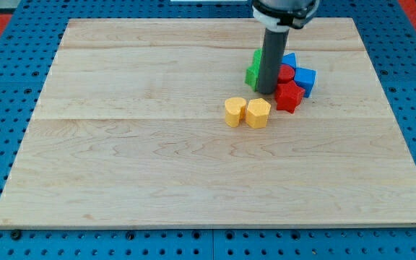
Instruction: Separate the blue blocks
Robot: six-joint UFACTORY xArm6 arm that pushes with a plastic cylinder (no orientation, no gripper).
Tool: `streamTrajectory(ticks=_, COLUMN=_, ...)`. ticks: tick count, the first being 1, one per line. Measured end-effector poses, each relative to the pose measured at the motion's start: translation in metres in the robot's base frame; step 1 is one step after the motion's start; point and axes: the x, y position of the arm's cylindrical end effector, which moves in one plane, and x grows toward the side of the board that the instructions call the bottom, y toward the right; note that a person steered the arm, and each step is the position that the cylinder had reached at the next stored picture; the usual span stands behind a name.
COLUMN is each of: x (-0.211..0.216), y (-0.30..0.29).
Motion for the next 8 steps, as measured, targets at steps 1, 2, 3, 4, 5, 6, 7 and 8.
streamTrajectory(ticks=1, x=-0.038, y=-0.005)
streamTrajectory(ticks=2, x=-0.075, y=-0.012)
streamTrajectory(ticks=3, x=-0.102, y=-0.012)
streamTrajectory(ticks=4, x=-0.081, y=0.043)
streamTrajectory(ticks=5, x=-0.035, y=0.087)
streamTrajectory(ticks=6, x=0.004, y=0.145)
streamTrajectory(ticks=7, x=0.029, y=0.138)
streamTrajectory(ticks=8, x=0.043, y=0.115)
